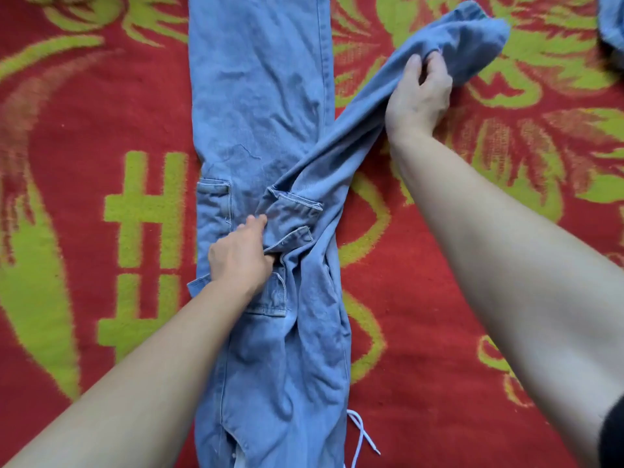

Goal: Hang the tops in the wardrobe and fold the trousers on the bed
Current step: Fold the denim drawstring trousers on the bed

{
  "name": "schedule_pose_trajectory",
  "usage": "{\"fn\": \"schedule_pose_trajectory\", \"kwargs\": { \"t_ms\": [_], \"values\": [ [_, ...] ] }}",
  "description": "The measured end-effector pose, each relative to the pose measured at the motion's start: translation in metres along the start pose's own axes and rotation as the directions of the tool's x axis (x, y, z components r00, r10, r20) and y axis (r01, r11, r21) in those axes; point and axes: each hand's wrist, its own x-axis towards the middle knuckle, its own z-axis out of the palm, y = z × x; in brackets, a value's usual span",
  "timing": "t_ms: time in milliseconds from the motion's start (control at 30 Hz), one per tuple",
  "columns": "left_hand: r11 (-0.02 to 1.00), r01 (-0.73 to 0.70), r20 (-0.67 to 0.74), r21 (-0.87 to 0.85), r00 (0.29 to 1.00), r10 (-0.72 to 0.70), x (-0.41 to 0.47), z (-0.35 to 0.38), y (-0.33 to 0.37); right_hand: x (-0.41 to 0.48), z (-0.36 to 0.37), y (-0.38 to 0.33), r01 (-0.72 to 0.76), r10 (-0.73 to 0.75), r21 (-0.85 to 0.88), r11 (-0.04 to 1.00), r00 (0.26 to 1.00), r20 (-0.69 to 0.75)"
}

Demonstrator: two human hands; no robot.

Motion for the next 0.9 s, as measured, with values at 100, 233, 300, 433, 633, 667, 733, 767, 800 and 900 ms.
{"fn": "schedule_pose_trajectory", "kwargs": {
  "t_ms": [100,233,300,433,633,667,733,767,800,900],
  "values": [
    [0.922,0.011,0.054,-0.386,0.998,0.011,0.002,-0.012,-0.006,-0.006,0.013,-0.035,0.210,-0.210,0.050,0.976,0.978,-0.002],
    [0.497,0.050,0.052,-0.866,0.999,-0.009,0.013,-0.032,-0.030,-0.001,0.047,-0.082,0.333,-0.332,-0.036,0.942,0.943,0.026],
    [0.304,0.057,0.015,-0.951,0.990,-0.139,0.017,-0.034,-0.045,-0.004,0.069,-0.102,0.367,-0.292,-0.231,0.901,0.908,0.301],
    [0.130,0.191,0.148,-0.973,0.947,-0.285,0.023,-0.021,-0.079,-0.033,0.113,-0.104,0.538,-0.184,-0.291,0.792,0.663,0.725],
    [0.294,0.055,-0.062,-0.954,0.924,-0.377,0.058,-0.028,-0.085,-0.052,0.124,-0.026,0.670,-0.186,-0.491,0.557,0.677,0.712],
    [0.394,0.019,-0.146,-0.919,0.912,-0.384,0.068,-0.031,-0.084,-0.052,0.122,-0.014,0.679,-0.163,-0.515,0.523,0.673,0.721],
    [0.612,-0.010,-0.280,-0.791,0.895,-0.347,0.088,-0.035,-0.082,-0.047,0.119,0.008,0.670,-0.090,-0.572,0.473,0.683,0.725],
    [0.702,-0.001,-0.312,-0.712,0.896,-0.316,0.096,-0.036,-0.080,-0.044,0.119,0.019,0.666,-0.066,-0.595,0.449,0.689,0.722],
    [0.759,0.024,-0.310,-0.651,0.904,-0.294,0.102,-0.035,-0.077,-0.044,0.120,0.027,0.668,-0.064,-0.606,0.431,0.693,0.718],
    [0.823,0.110,-0.249,-0.558,0.923,-0.292,0.116,-0.027,-0.073,-0.044,0.126,0.041,0.671,-0.092,-0.607,0.426,0.700,0.709]
  ]
}}
